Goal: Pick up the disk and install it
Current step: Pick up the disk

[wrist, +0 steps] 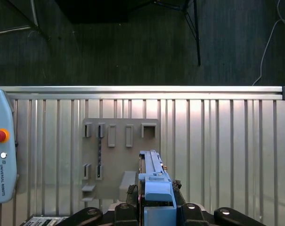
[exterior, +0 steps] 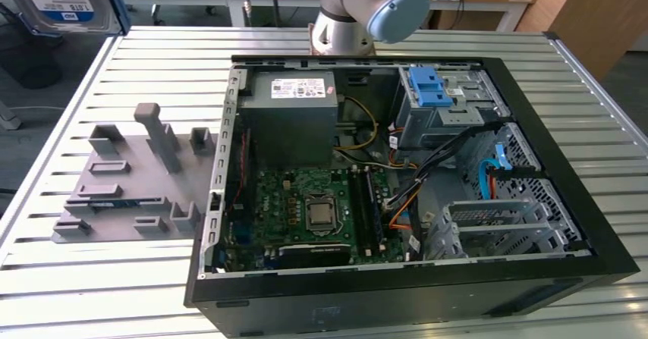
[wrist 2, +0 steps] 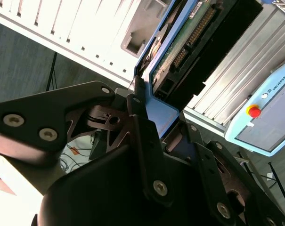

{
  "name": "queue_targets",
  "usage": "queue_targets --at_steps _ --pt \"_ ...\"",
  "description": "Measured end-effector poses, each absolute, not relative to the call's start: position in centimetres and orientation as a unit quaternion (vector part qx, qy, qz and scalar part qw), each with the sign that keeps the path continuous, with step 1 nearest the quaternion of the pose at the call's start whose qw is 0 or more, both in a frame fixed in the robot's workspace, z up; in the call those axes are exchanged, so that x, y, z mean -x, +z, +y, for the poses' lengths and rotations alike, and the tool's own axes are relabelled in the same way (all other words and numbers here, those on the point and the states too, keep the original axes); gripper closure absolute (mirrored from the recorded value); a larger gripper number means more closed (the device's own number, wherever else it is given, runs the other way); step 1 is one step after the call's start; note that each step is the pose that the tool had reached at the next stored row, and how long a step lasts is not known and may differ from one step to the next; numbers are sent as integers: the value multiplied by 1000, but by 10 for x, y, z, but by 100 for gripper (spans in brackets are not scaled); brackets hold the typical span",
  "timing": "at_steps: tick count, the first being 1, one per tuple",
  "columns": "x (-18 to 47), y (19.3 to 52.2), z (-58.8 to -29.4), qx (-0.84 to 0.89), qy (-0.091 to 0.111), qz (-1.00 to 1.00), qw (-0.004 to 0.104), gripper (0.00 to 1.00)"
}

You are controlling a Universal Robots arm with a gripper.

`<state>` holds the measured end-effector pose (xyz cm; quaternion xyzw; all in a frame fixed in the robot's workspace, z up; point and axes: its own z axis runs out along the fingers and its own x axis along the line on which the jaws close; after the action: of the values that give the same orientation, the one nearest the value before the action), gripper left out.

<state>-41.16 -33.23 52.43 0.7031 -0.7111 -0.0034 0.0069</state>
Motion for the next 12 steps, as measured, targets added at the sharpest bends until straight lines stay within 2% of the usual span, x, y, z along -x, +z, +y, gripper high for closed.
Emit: queue_targets --at_steps 12 --pt "403 524 -334 -703 -3 -711 7 64"
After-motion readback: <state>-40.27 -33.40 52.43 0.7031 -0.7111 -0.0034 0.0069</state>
